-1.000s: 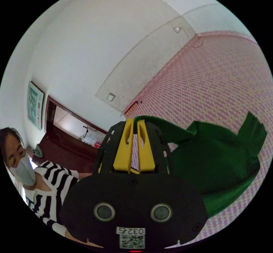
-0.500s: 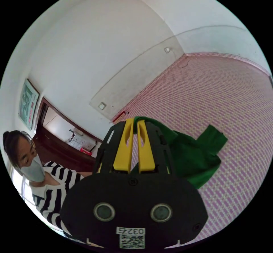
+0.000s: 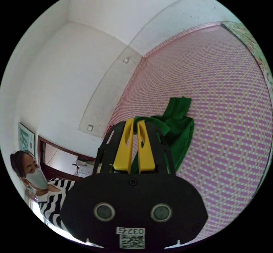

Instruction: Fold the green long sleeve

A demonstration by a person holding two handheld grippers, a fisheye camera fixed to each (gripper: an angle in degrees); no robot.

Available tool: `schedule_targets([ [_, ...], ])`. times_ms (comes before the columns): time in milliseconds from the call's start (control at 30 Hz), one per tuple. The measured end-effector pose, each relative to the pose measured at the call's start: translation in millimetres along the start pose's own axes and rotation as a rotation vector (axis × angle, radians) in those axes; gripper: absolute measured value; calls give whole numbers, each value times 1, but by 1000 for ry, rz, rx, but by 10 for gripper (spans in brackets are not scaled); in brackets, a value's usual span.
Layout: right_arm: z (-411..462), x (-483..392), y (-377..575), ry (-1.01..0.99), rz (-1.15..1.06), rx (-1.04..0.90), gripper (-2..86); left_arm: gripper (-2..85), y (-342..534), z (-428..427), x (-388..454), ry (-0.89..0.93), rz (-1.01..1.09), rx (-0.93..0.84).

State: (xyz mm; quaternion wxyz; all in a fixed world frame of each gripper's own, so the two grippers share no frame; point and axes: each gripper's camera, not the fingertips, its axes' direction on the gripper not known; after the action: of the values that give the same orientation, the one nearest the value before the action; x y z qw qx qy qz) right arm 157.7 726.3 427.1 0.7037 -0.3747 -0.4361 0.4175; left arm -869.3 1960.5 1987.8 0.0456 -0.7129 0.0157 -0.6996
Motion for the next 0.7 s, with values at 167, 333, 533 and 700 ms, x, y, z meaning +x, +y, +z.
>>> schedule_targets([
  [167,-25,-29,-11,61,-82,18,-9,-17,-1,-6,11,-17,28,-22],
  [333,-25,-13,-3,131,-41,14,-9,-17,-3,-1,7,39,19,-33],
  [533,-29,9,10,119,-16,17,-9,-17,1,-8,9,50,47,-42],
  [700,-26,16,18,133,-28,-6,-9,-4,0,1,-3,72,41,-57],
])
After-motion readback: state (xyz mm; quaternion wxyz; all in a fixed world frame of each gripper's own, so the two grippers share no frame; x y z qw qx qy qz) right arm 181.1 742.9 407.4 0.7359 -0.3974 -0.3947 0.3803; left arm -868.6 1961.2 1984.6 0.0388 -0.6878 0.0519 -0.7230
